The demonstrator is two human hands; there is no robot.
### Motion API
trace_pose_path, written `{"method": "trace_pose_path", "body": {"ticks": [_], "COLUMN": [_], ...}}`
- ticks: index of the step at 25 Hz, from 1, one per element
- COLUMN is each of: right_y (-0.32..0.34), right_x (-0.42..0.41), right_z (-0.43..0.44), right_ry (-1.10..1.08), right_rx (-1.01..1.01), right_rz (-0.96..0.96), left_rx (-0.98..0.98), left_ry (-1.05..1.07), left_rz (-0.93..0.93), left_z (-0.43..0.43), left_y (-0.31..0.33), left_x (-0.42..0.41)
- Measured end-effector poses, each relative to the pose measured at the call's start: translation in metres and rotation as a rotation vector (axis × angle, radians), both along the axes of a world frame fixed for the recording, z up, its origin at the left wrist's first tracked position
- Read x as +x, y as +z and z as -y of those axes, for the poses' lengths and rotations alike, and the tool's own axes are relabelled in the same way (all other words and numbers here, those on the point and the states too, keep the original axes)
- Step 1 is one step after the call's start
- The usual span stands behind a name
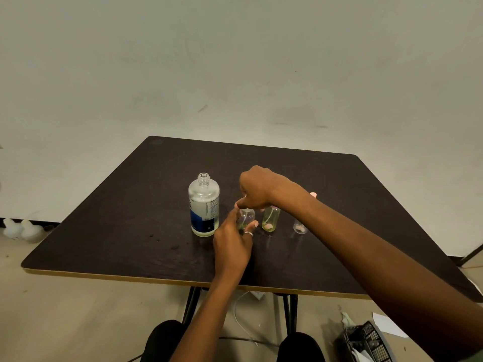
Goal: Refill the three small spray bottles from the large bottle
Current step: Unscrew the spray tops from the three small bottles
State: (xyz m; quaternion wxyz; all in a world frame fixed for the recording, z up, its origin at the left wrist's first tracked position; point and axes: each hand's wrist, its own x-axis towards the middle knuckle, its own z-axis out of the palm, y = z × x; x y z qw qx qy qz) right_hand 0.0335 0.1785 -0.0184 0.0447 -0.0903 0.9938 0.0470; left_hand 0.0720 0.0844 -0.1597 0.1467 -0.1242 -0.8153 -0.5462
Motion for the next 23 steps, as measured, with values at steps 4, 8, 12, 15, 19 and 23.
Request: {"method": "trace_pose_path", "body": {"ticks": [4, 8, 12, 15, 19, 23], "right_y": [0.0045, 0.0064, 0.0022, 0.0016, -0.0008, 0.0031], "right_x": [-0.001, -0.0009, -0.0012, -0.0027, -0.0016, 0.0004], "right_z": [0.001, -0.002, -0.005, -0.0055, -0.0019, 0.0], "right_ry": [0.083, 0.152, 0.141, 0.055, -0.016, 0.061], "right_rx": [-0.017, -0.067, -0.078, -0.07, -0.002, -0.015], "right_rz": [0.049, 0.104, 0.103, 0.028, 0.013, 0.064], "left_rx": [-0.002, -0.003, 0.003, -0.003, 0.007, -0.002], "left_ry": [0.001, -0.001, -0.008, 0.007, 0.009, 0.009], "left_rz": [0.002, 0.004, 0.023, 0.019, 0.003, 0.012], "left_z": [-0.0009, -0.0005, -0.0003, -0.0012, -0.0004, -0.0004], "left_y": [0.002, 0.0023, 0.0023, 0.0013, 0.0009, 0.0011], "left_x": [0.0009, 0.0008, 0.001, -0.0004, 0.0, 0.0009]}}
